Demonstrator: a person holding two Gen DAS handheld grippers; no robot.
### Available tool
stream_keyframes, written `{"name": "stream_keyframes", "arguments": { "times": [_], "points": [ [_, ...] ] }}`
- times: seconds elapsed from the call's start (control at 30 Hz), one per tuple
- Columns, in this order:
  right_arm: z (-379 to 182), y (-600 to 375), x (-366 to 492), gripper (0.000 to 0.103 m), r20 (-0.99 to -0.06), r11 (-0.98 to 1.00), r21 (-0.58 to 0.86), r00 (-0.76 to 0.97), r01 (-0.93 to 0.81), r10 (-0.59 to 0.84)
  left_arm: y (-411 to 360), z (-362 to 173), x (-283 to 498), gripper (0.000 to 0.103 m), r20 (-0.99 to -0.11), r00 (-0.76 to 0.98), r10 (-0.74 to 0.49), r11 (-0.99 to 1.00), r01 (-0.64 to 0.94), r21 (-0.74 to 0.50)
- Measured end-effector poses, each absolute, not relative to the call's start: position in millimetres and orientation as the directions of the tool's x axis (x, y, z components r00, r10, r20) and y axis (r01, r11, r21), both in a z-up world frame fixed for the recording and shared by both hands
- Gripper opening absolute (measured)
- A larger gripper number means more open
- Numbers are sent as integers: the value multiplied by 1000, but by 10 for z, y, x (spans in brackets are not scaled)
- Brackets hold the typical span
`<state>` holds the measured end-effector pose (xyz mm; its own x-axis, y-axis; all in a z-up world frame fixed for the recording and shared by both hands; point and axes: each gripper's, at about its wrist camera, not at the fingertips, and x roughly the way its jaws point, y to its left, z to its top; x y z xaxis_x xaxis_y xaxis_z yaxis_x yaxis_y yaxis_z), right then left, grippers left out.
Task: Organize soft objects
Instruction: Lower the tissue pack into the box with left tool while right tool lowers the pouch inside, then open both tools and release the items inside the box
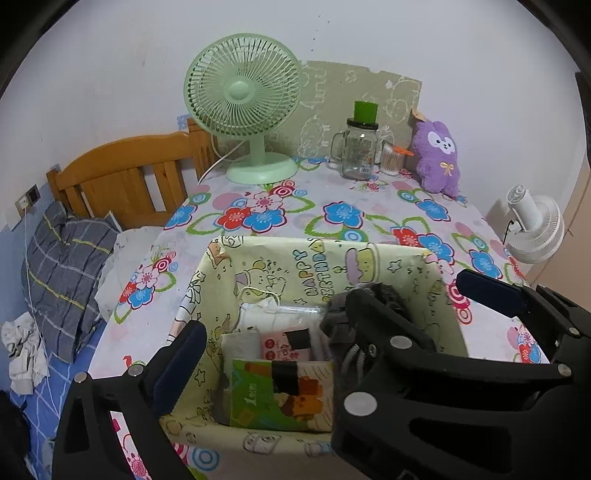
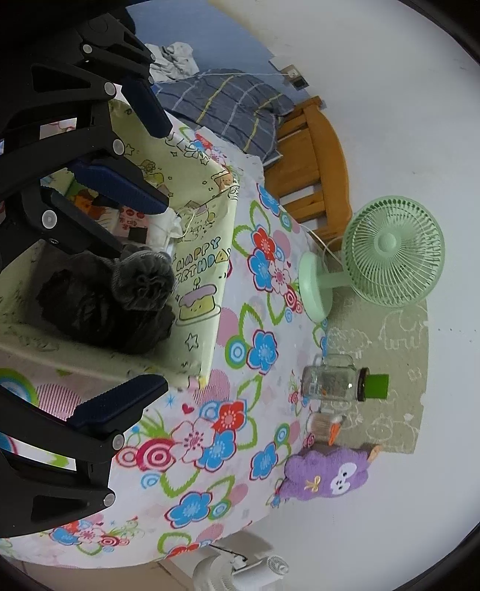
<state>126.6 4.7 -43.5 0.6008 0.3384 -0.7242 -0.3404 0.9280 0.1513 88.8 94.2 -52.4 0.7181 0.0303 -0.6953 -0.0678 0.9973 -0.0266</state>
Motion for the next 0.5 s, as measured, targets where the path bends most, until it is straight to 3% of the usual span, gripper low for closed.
{"name": "stream_keyframes", "arguments": {
  "times": [0.5],
  "points": [
    [-85,-366,915,91,-663,941,146,676,-304,322,662,-206,596,103,-634,773,35,998,-55,-11]
  ]
}}
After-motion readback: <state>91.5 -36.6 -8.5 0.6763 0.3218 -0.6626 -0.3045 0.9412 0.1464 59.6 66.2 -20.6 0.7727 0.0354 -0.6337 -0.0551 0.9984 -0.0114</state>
